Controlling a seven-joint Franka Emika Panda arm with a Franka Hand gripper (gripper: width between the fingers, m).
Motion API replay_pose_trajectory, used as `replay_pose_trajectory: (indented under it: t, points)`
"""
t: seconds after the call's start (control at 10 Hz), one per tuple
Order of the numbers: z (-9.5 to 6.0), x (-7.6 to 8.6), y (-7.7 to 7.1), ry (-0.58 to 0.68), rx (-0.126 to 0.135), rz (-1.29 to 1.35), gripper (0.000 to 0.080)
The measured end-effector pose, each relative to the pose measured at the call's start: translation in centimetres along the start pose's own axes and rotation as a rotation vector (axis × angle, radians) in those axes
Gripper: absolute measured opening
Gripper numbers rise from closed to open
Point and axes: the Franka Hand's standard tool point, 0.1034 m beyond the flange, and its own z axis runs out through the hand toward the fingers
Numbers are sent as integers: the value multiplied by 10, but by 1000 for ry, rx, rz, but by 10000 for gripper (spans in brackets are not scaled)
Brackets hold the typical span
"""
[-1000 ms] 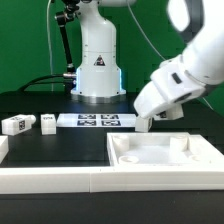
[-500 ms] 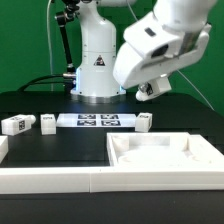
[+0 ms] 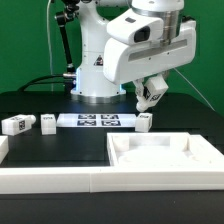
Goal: Assemble square table
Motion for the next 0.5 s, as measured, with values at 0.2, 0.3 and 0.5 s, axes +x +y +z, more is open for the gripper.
replay_pose_trajectory:
  t: [0.2, 0.3, 0.5]
  points:
    - [-22, 16, 15, 140, -31, 0, 287]
    - [-19, 14, 20, 213, -51, 4, 287]
    - [-14, 9, 25, 287, -74, 6, 287]
